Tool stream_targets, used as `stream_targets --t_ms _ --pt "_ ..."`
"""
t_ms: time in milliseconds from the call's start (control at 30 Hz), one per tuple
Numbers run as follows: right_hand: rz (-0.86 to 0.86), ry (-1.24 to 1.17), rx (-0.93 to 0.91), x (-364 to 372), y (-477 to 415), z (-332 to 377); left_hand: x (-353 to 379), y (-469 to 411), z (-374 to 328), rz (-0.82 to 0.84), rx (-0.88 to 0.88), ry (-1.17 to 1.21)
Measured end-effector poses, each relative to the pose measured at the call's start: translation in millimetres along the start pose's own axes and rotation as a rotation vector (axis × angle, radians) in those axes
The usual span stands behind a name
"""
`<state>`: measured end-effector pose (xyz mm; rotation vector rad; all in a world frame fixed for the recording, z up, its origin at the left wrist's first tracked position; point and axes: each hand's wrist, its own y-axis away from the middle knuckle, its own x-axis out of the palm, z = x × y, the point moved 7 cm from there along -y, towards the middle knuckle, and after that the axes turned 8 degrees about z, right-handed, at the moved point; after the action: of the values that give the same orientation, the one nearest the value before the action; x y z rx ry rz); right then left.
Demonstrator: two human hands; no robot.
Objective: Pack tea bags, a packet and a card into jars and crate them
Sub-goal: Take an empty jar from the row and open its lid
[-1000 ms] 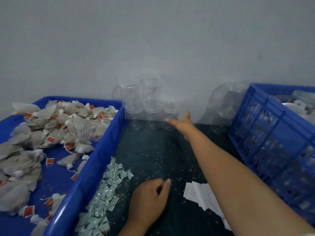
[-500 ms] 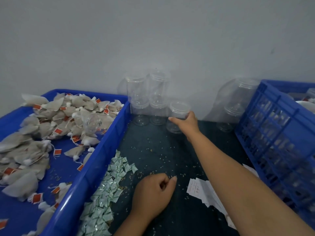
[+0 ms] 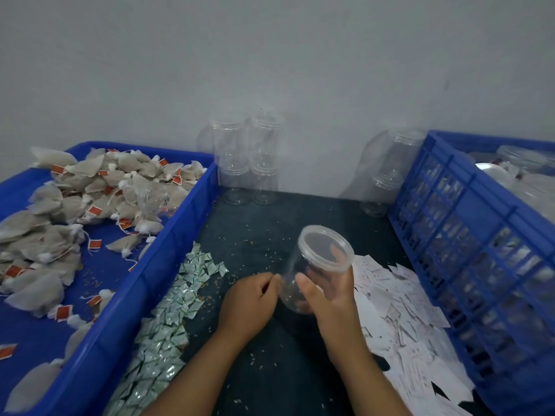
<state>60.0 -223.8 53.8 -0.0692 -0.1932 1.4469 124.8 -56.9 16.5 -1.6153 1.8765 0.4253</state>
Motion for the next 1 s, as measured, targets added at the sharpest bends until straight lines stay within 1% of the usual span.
stream_targets --t_ms 100,200,267,333,367,400,433,467,533,567,600,633,767,833,933,1000 --pt "-0.072 0.044 -0.042 -9 27 -14 0 0 -1 0.018 -0.055 0.036" --pt "-0.010 0.103 -0.062 -8 36 -15 -2 1 -1 0.042 -0.094 0.162" --pt "0.028 0.105 -0.066 -5 36 -15 -16 -1 -13 0.026 -0.092 0.238" --pt "0.047 0.104 -0.053 -3 35 -18 -40 -4 -35 -0.047 -0.033 0.246" --pt "0.053 0.109 -0.045 -2 35 -19 -52 -4 -52 -0.067 0.038 0.248" --pt "0.056 0.114 -0.040 -2 35 -21 -62 -2 -72 -0.052 0.137 0.244" --pt "0.060 0.121 -0.038 -3 35 -23 -66 1 -91 0.012 0.244 0.212" --pt "0.067 0.137 -0.043 -4 34 -24 -66 6 -110 0.118 0.342 0.140" --pt "0.092 0.201 -0.080 -2 34 -21 -54 20 -134 0.352 0.486 -0.101" --pt "0.108 0.246 -0.111 -1 34 -19 -47 27 -141 0.412 0.545 -0.233" --pt "0.117 0.289 -0.130 0 33 -18 -42 34 -145 0.420 0.587 -0.338" --pt "0.118 0.321 -0.125 1 32 -19 -39 38 -148 0.386 0.594 -0.416" --pt "0.112 0.471 -0.095 1 25 -20 -33 48 -152 0.177 0.454 -0.587" --pt "0.105 0.560 -0.089 2 29 -18 -31 51 -149 0.105 0.326 -0.668" --pt "0.018 0.692 -0.103 -1 39 -12 -35 51 -137 0.079 0.071 -0.689" --pt "0.055 0.741 -0.095 6 41 -10 -40 53 -131 0.115 -0.019 -0.670"
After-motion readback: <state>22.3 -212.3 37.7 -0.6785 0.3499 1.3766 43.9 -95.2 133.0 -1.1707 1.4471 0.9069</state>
